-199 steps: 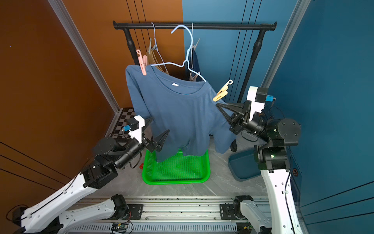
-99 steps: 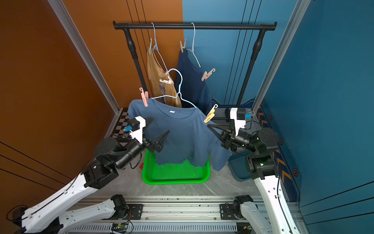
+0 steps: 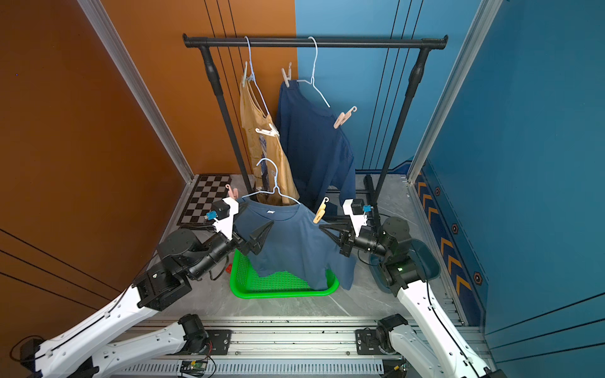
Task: Remove the clothespins securing t-shirts to the hanger
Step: Pick up the hanger from the clothes rail.
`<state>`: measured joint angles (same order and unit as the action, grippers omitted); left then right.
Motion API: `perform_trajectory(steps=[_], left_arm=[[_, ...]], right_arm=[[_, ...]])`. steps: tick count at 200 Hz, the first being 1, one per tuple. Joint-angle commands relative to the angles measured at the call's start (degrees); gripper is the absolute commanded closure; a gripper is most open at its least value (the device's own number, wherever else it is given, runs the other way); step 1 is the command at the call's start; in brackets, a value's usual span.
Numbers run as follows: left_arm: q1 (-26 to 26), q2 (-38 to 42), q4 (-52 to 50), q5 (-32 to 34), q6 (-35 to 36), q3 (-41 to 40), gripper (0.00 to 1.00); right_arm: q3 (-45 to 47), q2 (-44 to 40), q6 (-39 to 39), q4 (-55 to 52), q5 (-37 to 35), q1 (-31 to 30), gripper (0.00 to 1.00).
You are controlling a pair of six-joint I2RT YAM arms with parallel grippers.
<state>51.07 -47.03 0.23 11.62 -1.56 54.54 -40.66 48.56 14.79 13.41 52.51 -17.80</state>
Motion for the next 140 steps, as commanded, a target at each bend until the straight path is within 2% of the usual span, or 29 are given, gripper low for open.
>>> perform_trajectory(steps=[1,18,69,88,94,129,140], left_arm=[[-0.6,-1.3,-0.6,0.1,-0.8,2.5,0.02],[-2.1,-2.7,-3.0,-2.5,-1.7,4.1,0.00],[-10.2,-5.1,-5.5,-12.8,-8.5,7.1,0.07],[-12.2,-6.2,-5.7,-15.5,-10.4,7.0,0.13],[-12.5,-6.6,-5.7,-16.0,-10.7,7.0,0.19],[-13.2,-8.6,-6.2,-16.3,-11.4,6.8,0.29],[-13.4,-9.1,-5.8,-15.7,-11.5,6.5,0.34]], right_arm=[[2.3,-0.7,-3.4,5.3,-2.2,-1.4,1.00],[4.8,-1.1,-4.4,5.9,-3.0,-2.3,1.00],[9.6,-1.1,-8.5,7.7,-7.2,-5.7,1.00],[9.7,-0.7,-9.9,7.2,-8.2,-6.3,1.00],[9.6,-0.4,-10.3,7.0,-8.2,-6.3,1.00],[9.2,1.3,-12.1,6.2,-8.2,-6.4,1.00],[9.0,1.8,-12.4,6.1,-8.0,-6.4,1.00]])
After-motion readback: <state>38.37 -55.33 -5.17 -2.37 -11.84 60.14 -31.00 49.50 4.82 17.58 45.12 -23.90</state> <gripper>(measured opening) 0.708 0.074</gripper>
